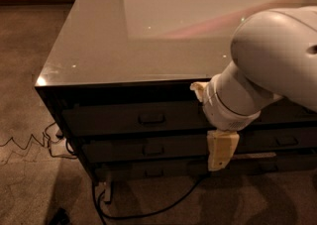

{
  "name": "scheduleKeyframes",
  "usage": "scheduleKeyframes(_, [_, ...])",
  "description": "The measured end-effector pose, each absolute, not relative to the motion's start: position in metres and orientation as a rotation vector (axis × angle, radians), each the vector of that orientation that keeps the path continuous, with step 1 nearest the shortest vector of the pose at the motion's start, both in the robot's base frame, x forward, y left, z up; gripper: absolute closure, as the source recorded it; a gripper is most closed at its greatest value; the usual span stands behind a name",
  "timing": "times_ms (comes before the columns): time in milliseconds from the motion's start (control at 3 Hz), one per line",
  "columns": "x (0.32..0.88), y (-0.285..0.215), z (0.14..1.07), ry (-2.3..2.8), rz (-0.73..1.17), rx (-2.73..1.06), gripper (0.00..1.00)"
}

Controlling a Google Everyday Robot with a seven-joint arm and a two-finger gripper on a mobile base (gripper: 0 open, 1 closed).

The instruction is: Open top drawer

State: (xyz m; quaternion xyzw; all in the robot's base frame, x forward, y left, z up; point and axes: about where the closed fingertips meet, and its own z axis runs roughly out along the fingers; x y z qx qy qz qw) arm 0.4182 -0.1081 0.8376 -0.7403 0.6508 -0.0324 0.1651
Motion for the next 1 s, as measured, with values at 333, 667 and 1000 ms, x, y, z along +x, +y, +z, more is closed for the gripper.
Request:
scheduleKeyframes(333, [0.422,-0.104,0.831,1.838,-0.114,-2.138,0.0])
scheduleKeyframes(667, [0.436,-0.084,0.812,1.819,-0.154,-2.206,0.0])
scheduleKeyframes(1000, [0.45,-0.066,0.795,1.811,-0.216,-2.281,0.0])
